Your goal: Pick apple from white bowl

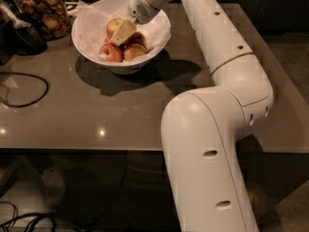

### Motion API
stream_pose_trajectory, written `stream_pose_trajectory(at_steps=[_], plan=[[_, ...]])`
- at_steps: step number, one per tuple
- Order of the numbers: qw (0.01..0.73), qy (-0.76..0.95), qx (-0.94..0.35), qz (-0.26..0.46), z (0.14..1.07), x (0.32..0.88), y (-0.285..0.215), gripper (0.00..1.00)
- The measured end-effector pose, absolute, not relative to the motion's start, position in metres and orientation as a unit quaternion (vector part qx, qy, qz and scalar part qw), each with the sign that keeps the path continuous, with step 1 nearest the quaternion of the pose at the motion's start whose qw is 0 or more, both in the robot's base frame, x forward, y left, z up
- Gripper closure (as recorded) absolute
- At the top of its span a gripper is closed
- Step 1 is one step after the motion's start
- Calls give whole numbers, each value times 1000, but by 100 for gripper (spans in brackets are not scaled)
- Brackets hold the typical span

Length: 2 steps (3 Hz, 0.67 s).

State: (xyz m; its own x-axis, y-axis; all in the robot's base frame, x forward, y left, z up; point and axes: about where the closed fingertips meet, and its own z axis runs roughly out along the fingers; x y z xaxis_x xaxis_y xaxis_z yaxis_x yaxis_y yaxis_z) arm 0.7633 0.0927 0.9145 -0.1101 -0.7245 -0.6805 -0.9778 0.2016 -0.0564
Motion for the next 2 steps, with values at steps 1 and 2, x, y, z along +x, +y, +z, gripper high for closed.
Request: stream_pose_trajectory(at_steps=[1, 2], plan=[[300, 715, -596, 211, 915, 763, 93, 100], [300, 715, -596, 211, 917, 763, 92, 100]])
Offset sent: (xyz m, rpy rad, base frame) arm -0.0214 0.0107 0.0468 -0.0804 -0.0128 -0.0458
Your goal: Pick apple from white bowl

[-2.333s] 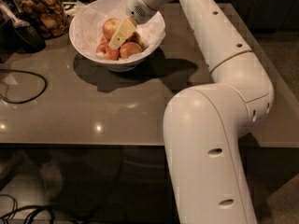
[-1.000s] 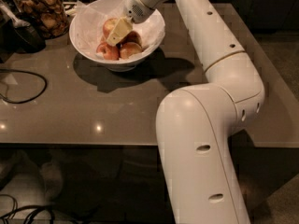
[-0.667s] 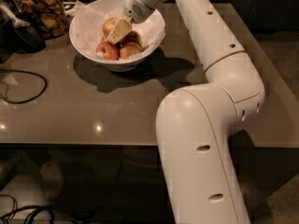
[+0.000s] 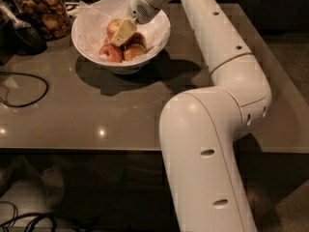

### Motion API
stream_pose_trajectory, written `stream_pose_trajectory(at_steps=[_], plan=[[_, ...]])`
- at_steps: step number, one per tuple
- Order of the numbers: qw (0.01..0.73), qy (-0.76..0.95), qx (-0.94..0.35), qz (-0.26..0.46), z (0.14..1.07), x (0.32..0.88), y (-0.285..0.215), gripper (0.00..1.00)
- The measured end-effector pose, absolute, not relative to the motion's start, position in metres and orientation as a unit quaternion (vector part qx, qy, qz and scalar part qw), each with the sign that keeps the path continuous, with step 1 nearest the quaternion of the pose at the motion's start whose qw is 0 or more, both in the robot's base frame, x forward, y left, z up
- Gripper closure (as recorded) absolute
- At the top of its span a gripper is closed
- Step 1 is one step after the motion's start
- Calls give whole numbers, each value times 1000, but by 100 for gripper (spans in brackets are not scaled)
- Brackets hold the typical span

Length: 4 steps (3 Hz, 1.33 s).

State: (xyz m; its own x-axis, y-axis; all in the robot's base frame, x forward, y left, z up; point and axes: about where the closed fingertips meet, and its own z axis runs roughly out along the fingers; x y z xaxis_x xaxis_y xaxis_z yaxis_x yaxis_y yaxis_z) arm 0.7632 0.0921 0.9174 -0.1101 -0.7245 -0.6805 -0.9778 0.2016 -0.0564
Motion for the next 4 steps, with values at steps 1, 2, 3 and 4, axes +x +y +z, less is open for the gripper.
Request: stream_pose_trajectory(at_steps=[1, 2, 3, 4], plan=[[290, 728, -591, 191, 945, 749, 102, 100], [286, 738, -586, 172, 977, 731, 113, 100], [292, 736, -588, 165, 1010, 711, 128, 100], [296, 735, -589, 162, 1028, 699, 136, 100]])
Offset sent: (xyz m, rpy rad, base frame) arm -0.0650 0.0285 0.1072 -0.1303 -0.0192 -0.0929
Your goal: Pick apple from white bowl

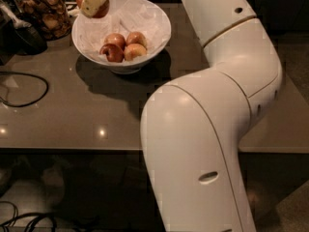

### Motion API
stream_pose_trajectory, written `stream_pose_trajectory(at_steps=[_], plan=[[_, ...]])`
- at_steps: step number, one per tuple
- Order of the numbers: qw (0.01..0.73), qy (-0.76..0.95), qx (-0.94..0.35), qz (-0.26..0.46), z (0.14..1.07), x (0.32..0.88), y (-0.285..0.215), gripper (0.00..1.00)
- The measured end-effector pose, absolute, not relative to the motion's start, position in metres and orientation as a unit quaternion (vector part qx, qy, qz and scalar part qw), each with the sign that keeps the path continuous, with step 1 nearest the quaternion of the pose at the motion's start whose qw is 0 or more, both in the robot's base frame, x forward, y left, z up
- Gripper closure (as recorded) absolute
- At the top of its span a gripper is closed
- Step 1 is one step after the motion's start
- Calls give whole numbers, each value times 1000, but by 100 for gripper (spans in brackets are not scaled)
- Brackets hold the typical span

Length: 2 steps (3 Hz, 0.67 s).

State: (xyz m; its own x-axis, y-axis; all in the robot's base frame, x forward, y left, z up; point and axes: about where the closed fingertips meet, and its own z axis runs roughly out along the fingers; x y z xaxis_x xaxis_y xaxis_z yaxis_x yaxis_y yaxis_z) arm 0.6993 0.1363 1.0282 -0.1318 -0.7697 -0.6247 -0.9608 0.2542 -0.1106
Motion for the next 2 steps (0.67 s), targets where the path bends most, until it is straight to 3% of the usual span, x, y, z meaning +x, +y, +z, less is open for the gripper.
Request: stream_pose_trajectory(at_steps=[2], plan=[[323, 681, -626, 200, 1076, 651, 164, 100]])
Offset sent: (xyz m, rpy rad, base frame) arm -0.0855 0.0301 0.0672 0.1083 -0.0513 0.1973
